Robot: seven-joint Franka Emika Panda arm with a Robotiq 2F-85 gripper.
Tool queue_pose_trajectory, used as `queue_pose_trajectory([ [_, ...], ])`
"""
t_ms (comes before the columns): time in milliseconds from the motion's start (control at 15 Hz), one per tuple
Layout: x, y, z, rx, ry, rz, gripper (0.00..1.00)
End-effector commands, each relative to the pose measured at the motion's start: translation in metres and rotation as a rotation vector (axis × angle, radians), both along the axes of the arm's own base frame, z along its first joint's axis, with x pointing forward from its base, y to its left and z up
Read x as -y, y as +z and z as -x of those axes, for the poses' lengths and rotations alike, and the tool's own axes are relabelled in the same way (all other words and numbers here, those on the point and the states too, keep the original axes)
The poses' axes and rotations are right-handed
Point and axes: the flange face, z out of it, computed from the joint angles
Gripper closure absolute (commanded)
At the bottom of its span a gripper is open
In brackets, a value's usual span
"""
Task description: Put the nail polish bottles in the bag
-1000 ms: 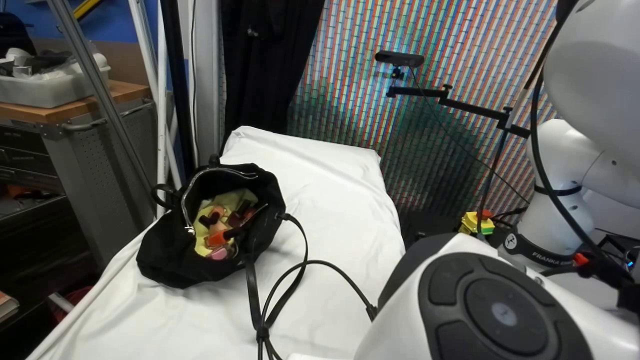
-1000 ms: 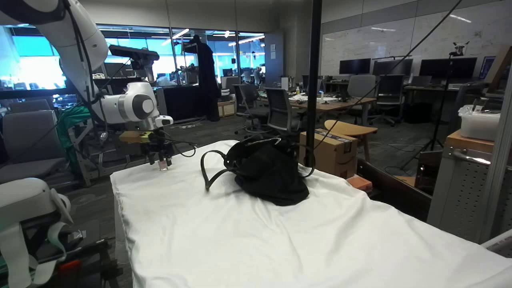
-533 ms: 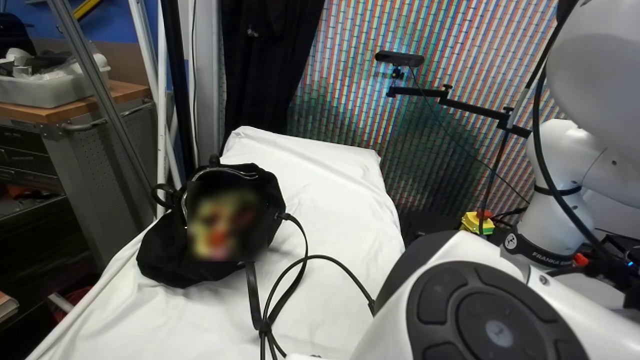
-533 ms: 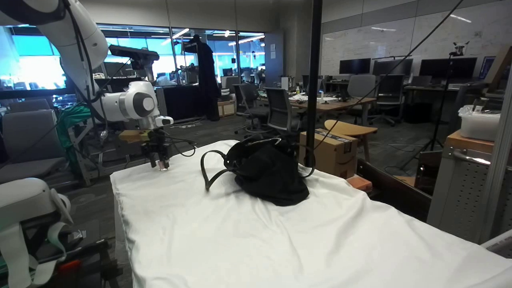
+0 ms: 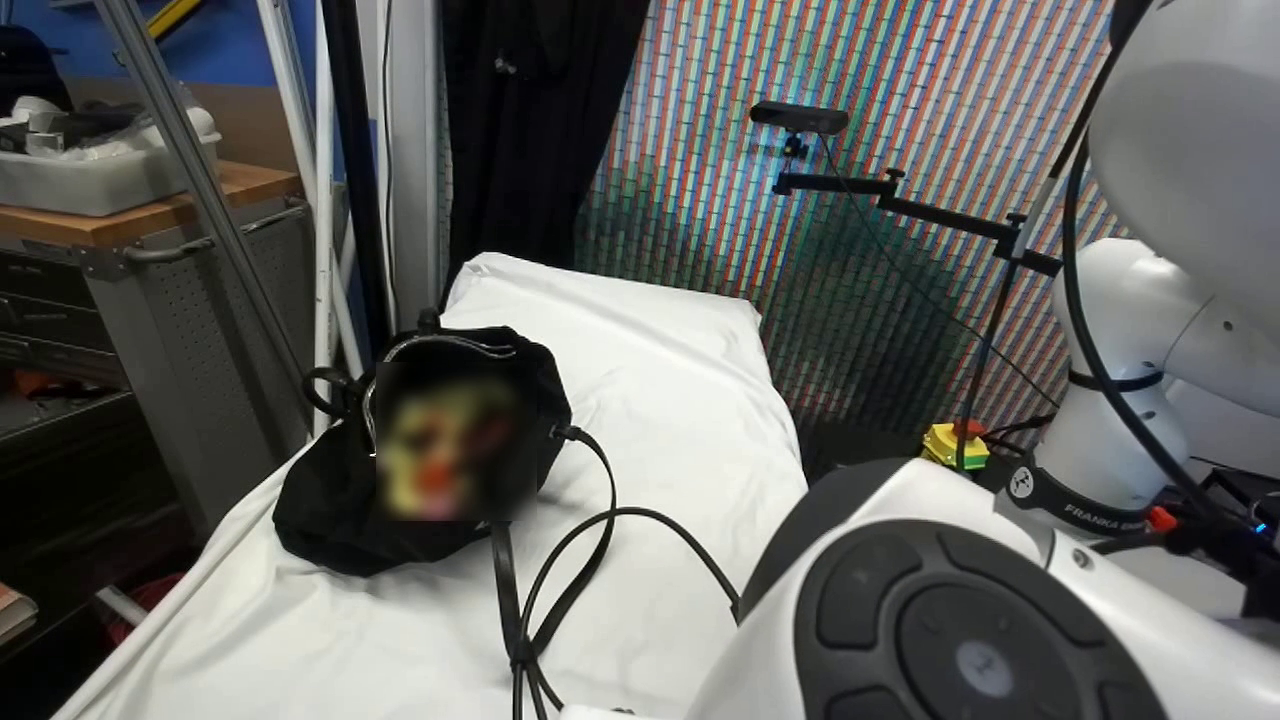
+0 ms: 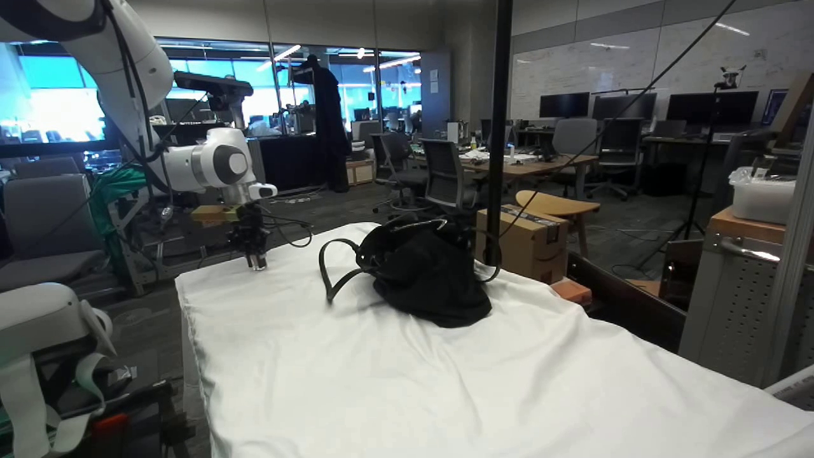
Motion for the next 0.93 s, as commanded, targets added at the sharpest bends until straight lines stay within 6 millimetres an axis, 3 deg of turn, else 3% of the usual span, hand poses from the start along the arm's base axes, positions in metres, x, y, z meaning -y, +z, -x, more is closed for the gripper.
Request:
queue_pose_trajectory([
  [0,-0.004,0.004,-0.009,0.03,-0.015,0.015,0.85],
  [467,0.016,0.021,-0.031,0.068,-0.091,0.009,0.85],
  [867,0.06,0.048,-0.076,0.107,-0.191,-0.003,0.85],
])
